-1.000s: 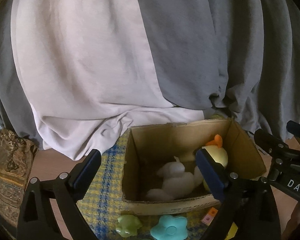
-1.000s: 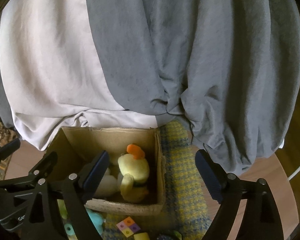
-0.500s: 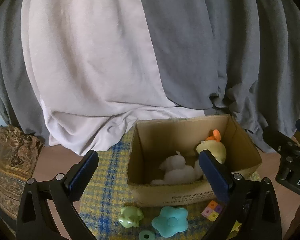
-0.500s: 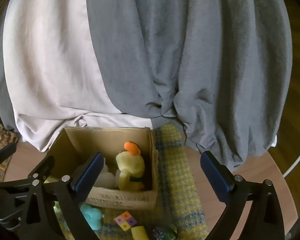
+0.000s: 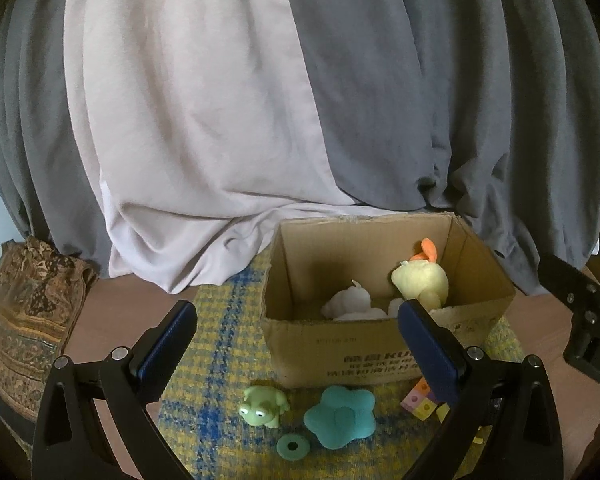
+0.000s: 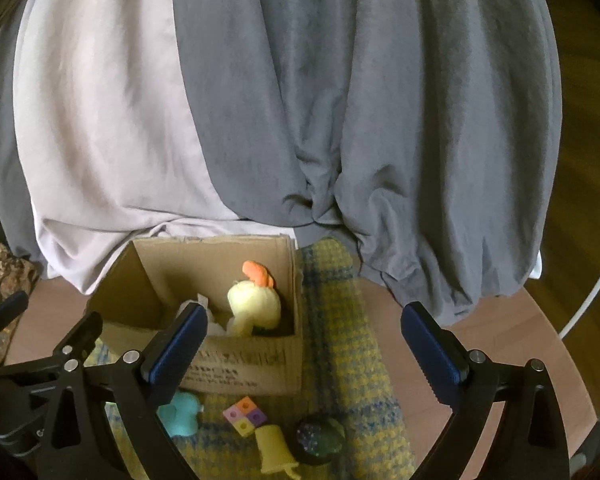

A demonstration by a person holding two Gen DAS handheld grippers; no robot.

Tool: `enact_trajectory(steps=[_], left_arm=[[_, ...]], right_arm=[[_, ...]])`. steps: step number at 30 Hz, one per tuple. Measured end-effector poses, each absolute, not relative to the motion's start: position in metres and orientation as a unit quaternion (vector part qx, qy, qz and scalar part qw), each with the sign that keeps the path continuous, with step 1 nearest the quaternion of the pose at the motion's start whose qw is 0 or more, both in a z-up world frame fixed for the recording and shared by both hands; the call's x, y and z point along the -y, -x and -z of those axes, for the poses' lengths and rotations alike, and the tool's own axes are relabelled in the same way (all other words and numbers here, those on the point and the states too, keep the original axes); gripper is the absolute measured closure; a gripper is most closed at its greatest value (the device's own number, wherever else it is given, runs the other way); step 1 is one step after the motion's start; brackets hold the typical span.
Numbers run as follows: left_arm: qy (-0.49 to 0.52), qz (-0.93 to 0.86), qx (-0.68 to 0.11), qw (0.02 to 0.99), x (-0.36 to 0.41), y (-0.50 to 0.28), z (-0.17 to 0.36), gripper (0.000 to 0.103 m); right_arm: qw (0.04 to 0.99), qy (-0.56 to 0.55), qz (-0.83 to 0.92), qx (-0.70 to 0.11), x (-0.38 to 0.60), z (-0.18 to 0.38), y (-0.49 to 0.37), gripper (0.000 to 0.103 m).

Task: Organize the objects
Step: 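Withdraw both tools from the box back toward the remaining toys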

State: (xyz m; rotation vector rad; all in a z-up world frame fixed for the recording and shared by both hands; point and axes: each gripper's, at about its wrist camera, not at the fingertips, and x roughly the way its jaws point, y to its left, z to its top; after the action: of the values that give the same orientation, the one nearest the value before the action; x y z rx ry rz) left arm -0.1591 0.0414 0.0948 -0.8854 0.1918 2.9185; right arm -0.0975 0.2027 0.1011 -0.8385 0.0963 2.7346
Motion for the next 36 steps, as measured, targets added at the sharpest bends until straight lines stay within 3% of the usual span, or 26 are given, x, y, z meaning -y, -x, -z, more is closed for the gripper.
enact_trajectory(steps=[36], left_arm=[[0.317,-0.947,-0.059,0.009,-0.027,0.105,-0.036,0.000]], right_arm=[[0.135,0.344,-0.928,-0.038,-0.197,-0.029,0.055,0.006]])
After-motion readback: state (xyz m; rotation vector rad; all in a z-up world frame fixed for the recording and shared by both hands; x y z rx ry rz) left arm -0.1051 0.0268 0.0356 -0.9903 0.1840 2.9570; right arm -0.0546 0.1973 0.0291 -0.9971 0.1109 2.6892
